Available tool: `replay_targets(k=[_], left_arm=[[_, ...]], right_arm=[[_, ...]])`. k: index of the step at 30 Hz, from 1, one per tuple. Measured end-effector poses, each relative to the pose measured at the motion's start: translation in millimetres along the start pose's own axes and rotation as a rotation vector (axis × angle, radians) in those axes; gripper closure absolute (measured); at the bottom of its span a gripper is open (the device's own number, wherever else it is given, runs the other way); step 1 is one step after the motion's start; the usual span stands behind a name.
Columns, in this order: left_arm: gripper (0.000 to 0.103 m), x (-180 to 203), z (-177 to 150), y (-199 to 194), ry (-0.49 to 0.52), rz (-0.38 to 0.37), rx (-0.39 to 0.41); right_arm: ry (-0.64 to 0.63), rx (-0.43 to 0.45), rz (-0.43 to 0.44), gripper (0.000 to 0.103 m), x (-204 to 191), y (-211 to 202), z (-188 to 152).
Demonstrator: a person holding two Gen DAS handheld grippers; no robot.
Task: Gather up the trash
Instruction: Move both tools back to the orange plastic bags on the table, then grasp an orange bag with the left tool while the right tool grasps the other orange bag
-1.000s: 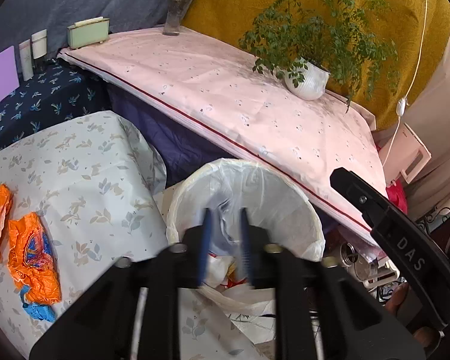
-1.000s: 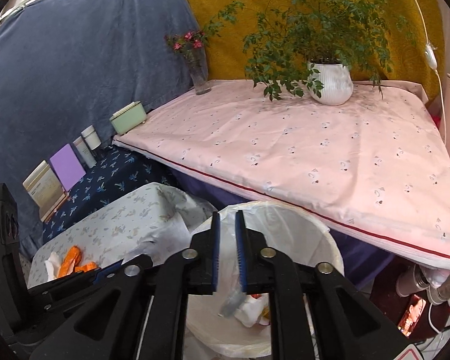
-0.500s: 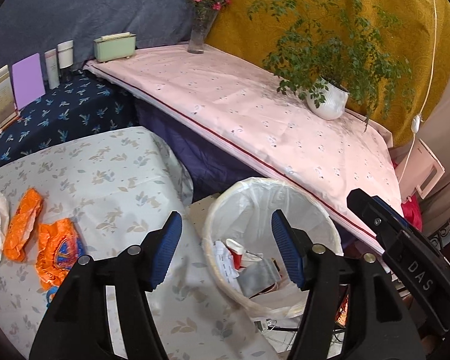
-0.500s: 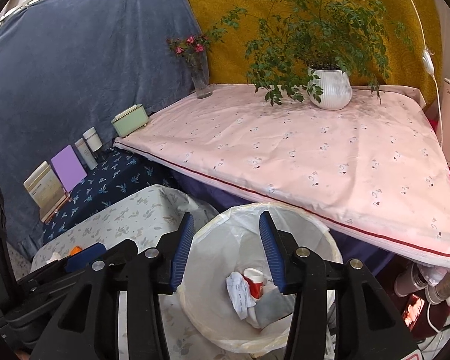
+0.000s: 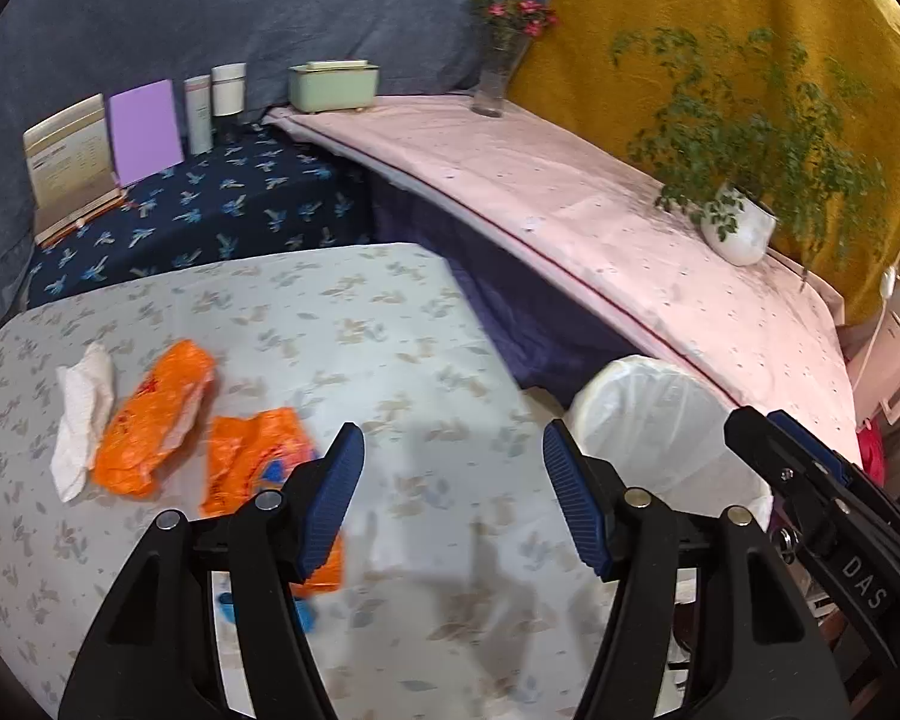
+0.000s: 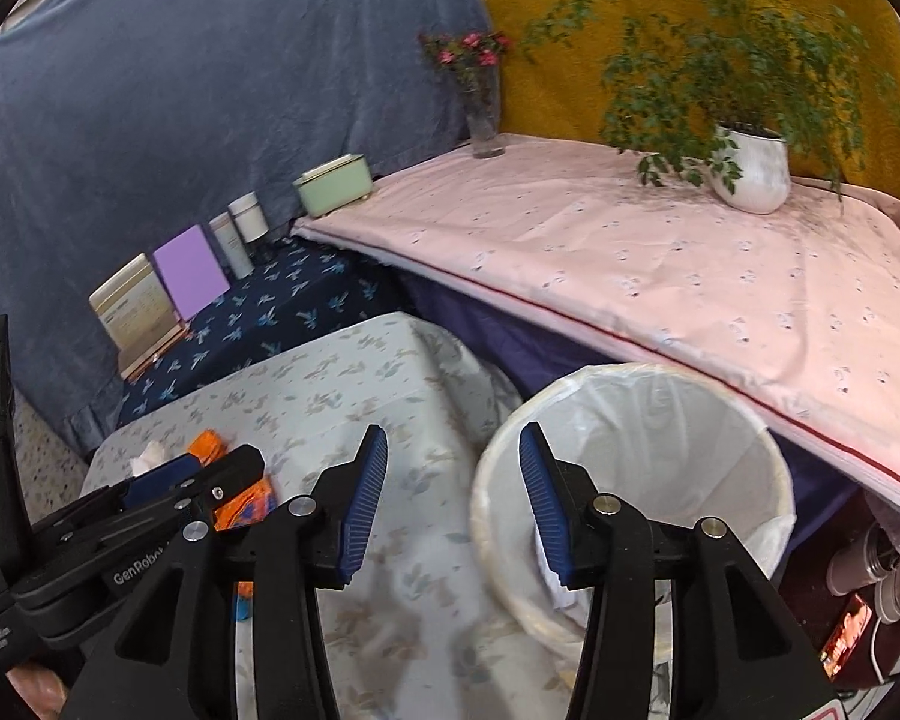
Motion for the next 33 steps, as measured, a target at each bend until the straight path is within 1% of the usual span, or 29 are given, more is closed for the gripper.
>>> replay_targets(k=[4, 12, 15, 18, 20, 23, 26, 33], left_arm=[[0.044, -34, -5, -5, -0.007, 0.050, 0.000], [0.044, -105, -21, -13, -0.056, 0.136, -0.015], [0.035, -128, -28, -10, -0.058, 0.159, -0.032], [0.033, -150, -35, -4, -0.043, 0.183, -0.052], [0.033, -161, -39, 2, -0.029, 0.201, -0.068], [0.033, -178, -42, 14, -0.015, 0.212, -0.092], [0.033, -188, -44, 26, -0.003, 0.204, -0.112], [0.034, -200, -48, 58, 0.029, 0.195, -0.162]], right_arm=[[-0.031, -0.026, 0.030, 0.057, -28, 8, -11], [-0.092, -0.103, 0.095, 0.057, -89, 33, -43], [-0.114, -0.133, 0.114, 0.057, -110, 44, -56], [-0.131, -0.168, 0.130, 0.057, -129, 58, -71], [-0.134, -0.195, 0.139, 0.054, -139, 69, -80], [-0.135, -0.232, 0.146, 0.053, -150, 84, -93], [-0.147, -0.266, 0.139, 0.053, -159, 102, -103], [-0.111, -0.335, 0.132, 0.053, -163, 134, -125]])
Point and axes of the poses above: each gripper's, at about its wrist camera, not at the fingertips, and y roughly the way its jaws point, x to its right, z to its top, the point moved 8 cm from there along y, roughly the way its jaws point, and after that the axes turned 4 degrees about x, right-handed, at the moved point
